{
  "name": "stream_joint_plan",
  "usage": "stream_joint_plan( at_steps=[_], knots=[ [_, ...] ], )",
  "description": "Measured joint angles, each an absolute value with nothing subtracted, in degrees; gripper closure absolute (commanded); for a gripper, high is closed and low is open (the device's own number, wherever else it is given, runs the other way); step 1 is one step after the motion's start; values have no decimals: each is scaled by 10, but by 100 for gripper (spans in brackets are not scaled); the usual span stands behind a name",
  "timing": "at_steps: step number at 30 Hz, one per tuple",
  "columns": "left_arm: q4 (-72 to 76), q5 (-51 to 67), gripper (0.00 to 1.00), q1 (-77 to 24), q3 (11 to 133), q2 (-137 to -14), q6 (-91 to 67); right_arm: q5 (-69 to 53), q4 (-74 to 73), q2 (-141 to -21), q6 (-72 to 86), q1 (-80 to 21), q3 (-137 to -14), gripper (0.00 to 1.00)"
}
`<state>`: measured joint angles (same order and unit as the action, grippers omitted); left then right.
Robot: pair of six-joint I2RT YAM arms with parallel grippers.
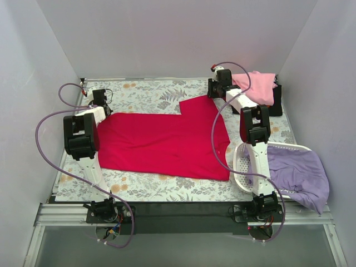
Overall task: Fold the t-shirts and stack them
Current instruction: Fold the tshirt
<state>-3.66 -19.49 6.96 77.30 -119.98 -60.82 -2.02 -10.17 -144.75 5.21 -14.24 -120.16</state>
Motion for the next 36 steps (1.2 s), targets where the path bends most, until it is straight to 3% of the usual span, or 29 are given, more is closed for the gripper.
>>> stream_joint_plan(
  at_steps=[11,17,27,36],
  knots=[
    [-36,-195,100,70,773,-1200,-606,-58,-74,-1438,73,-140,-1172,76],
    [-36,-195,100,70,773,-1200,-605,-51,-74,-1438,70,-140,-1170,99],
    [-36,-195,100,70,773,-1199,-605,-51,-89,-1419,66,-144,-1151,99],
    [-24,-178,100,70,729,-1145,-618,-103,-56,-1250,74,-144,-966,99]
  ],
)
